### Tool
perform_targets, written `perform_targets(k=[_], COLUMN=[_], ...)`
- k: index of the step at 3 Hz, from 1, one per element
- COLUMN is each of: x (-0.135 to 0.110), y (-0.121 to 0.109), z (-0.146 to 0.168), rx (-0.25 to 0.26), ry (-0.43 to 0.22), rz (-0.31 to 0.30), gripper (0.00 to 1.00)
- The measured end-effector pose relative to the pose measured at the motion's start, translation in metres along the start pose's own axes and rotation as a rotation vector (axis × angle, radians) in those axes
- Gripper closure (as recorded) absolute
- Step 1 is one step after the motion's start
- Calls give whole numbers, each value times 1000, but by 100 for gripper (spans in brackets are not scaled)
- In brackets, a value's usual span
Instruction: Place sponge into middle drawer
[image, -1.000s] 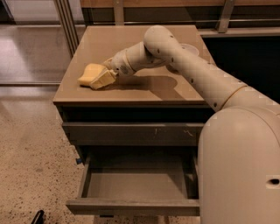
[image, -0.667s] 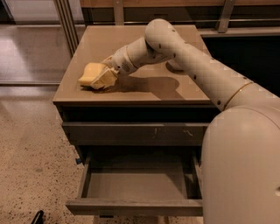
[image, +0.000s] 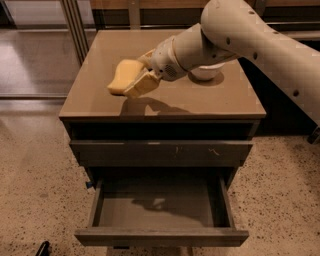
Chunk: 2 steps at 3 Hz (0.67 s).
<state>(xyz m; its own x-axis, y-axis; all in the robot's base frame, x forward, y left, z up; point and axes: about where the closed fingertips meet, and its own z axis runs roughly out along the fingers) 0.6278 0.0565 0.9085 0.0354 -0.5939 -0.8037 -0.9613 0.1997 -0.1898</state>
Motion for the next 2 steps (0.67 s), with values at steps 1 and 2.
perform_targets(k=[1, 2], x=[8, 33], y=[33, 41], z=[-49, -60], rx=[109, 126], ry=[21, 54], rz=[14, 44], gripper=[100, 100])
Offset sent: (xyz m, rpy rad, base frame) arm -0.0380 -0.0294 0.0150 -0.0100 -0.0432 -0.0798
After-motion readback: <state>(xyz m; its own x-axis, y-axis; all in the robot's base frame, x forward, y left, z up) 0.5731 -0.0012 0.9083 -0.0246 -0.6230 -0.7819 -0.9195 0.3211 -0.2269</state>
